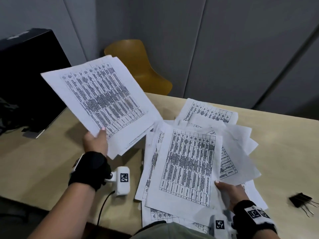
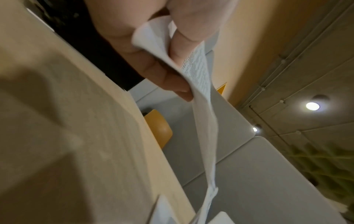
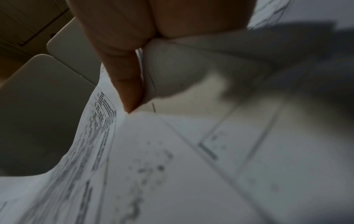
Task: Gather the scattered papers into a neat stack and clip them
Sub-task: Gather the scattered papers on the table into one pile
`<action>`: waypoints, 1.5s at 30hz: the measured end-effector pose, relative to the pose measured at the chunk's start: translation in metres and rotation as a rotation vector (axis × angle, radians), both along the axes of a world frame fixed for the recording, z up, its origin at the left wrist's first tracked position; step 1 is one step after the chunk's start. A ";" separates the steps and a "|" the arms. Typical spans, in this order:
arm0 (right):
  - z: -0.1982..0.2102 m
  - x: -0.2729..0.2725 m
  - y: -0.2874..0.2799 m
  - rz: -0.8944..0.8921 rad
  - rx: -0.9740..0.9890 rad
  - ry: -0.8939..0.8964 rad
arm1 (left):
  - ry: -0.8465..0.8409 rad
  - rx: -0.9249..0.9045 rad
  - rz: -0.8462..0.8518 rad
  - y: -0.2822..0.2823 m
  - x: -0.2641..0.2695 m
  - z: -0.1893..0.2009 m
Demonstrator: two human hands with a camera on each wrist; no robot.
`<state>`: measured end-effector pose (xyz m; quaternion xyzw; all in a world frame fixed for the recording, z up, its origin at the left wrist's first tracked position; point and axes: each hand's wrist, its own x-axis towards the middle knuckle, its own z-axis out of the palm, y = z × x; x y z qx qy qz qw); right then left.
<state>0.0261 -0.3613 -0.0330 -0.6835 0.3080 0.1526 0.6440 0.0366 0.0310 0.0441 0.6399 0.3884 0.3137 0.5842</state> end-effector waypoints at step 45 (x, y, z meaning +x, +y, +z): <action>0.014 -0.003 0.025 0.238 0.110 0.009 | 0.248 -0.467 -0.852 -0.056 -0.027 -0.066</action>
